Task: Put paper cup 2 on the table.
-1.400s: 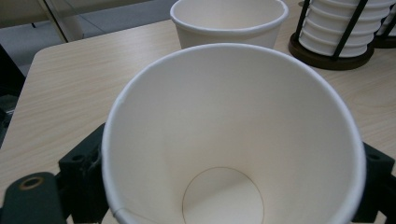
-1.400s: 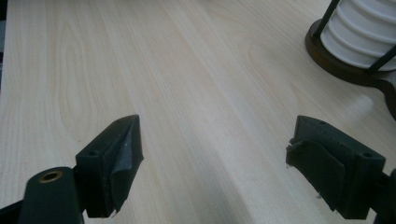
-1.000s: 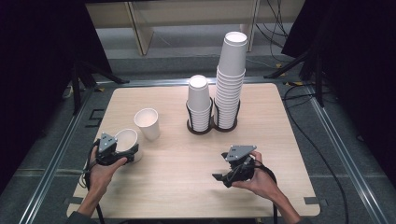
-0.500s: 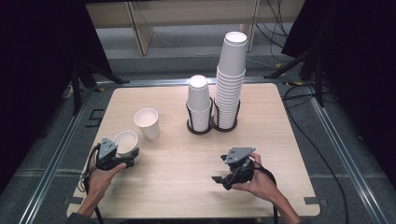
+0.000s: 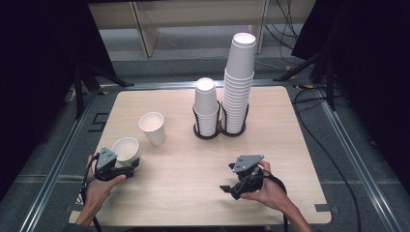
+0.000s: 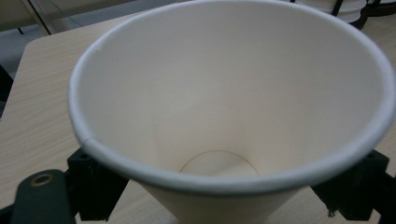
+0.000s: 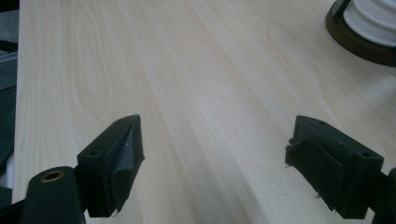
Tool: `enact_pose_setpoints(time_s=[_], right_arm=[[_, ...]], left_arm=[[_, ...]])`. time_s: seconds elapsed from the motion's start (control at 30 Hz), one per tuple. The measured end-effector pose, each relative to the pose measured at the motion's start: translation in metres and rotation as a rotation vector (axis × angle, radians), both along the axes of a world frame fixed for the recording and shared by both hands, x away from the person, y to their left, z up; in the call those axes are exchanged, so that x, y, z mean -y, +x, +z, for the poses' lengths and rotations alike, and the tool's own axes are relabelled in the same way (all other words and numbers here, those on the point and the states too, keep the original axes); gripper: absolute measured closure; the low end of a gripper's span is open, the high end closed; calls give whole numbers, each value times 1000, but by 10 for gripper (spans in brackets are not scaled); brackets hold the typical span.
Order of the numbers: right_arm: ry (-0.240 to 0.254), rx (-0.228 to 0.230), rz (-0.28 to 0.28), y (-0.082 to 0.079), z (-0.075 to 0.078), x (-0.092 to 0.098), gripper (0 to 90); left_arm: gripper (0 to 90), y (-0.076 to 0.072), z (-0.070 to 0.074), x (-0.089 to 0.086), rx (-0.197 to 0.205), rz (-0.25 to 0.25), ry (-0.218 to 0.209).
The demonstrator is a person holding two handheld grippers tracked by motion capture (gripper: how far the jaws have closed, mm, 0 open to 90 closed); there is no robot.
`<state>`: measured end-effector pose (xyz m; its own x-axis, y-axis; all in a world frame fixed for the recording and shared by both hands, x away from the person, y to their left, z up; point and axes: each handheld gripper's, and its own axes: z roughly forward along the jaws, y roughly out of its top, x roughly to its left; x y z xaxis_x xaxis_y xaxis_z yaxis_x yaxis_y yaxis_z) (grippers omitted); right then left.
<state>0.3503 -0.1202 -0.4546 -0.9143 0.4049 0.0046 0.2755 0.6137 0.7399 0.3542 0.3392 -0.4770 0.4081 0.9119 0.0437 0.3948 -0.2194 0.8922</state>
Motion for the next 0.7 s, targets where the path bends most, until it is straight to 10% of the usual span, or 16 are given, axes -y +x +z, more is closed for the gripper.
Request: enact_pose_setpoints(time_s=[0.4, 0.7], right_arm=[[5, 7, 8, -1, 0, 3, 184], [7, 5, -23, -1, -1, 9, 186]], left_arm=[[145, -20, -5, -4, -21, -2, 25], [145, -55, 7, 2, -30, 10, -46]])
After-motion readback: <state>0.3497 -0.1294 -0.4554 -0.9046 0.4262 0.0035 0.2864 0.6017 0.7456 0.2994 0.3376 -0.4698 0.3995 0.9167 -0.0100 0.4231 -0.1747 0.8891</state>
